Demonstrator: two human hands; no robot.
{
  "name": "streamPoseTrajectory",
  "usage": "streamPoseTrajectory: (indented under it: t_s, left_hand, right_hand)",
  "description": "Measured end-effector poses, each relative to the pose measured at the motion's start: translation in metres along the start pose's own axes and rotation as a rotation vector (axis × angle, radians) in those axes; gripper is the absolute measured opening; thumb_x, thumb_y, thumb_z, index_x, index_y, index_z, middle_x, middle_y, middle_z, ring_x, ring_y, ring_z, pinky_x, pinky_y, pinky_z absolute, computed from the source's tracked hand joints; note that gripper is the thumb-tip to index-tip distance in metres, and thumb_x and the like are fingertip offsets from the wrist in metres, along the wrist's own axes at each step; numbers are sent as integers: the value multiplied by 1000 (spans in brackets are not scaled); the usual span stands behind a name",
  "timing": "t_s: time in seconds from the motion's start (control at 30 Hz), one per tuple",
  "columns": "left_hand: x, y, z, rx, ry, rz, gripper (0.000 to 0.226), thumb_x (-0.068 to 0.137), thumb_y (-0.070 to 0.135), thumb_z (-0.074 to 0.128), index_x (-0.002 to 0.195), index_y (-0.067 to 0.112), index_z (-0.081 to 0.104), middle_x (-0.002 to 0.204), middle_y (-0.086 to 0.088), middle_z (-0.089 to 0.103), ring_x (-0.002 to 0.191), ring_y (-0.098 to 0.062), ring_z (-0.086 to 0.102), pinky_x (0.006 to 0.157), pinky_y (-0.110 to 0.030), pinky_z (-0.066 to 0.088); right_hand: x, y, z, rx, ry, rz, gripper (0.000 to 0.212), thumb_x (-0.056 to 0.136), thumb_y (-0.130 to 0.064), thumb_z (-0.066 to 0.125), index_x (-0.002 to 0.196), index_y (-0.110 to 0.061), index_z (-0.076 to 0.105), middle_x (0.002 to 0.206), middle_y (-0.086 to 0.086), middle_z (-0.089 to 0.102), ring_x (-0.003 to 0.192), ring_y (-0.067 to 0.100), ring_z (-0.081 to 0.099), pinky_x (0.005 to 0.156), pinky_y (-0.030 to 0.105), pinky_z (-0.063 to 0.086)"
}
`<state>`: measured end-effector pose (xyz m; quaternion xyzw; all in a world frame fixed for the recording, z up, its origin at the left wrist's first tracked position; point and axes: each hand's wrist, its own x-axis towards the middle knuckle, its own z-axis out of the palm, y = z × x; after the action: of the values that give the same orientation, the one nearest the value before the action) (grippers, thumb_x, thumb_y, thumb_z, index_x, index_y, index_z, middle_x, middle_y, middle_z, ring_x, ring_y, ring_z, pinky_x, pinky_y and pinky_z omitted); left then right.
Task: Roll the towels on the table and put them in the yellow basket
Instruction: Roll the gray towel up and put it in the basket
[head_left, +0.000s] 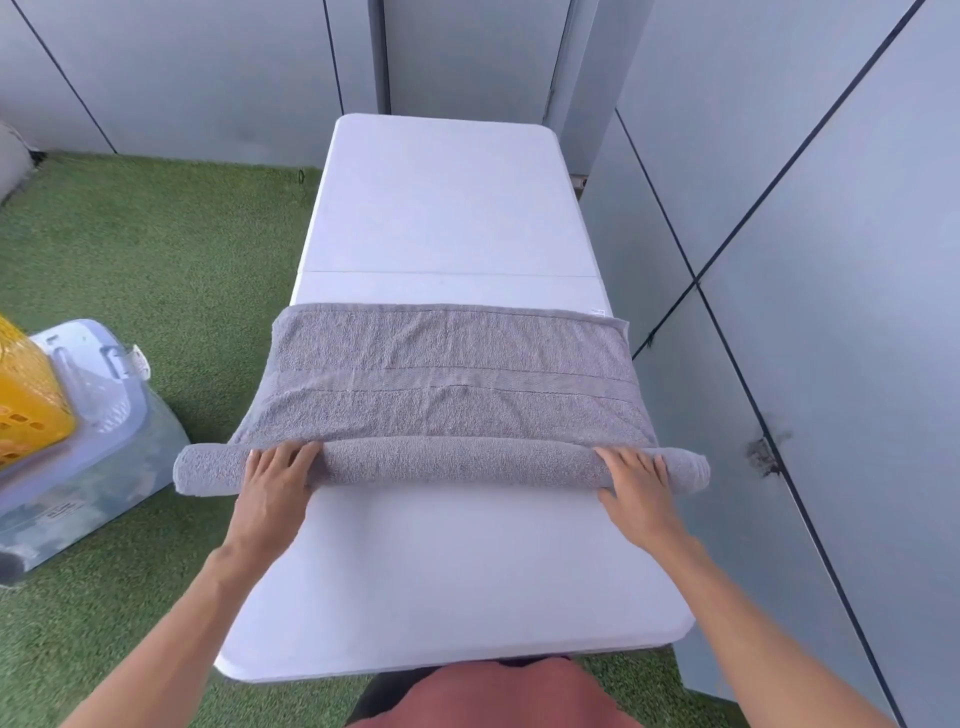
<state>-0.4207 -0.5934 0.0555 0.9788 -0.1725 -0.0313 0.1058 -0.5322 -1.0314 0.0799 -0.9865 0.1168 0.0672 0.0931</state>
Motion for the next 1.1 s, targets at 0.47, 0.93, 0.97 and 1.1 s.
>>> streamPoseTrajectory:
  t_s: [0.47, 0.93, 0.97, 1.1]
  left_hand:
    - [13, -6, -27, -289, 104, -91, 35, 85, 3, 65, 116, 17, 66, 112, -6, 60, 104, -32, 55, 94, -45, 42]
    - [21, 0, -8, -53, -64, 16, 55, 73, -3, 73, 124, 11, 61, 115, -9, 63, 109, -35, 56, 97, -48, 34]
    - [25, 2, -16, -58, -144, 2, 52, 78, 1, 71, 127, 13, 59, 120, -8, 62, 113, -33, 55, 99, -42, 32]
    - [41, -2, -42, -197, -520, -22, 53, 83, 11, 71, 133, 14, 54, 130, -5, 59, 121, -23, 52, 97, -26, 35]
  right_hand:
    - [0, 3, -15, 210, 54, 150, 45, 86, -25, 65, 129, -31, 54, 127, -4, 53, 127, 19, 46, 110, 56, 22]
    - [15, -1, -15, 48, -202, 108, 46, 91, -25, 61, 134, -23, 46, 132, -1, 48, 132, 23, 38, 111, 61, 16]
    - [18, 4, -21, 62, -283, 99, 45, 89, -29, 63, 132, -24, 49, 130, -1, 51, 130, 25, 42, 109, 56, 23]
    - [28, 10, -47, 205, -538, 109, 54, 83, -26, 73, 132, -19, 52, 127, -3, 53, 127, 20, 48, 99, 28, 38]
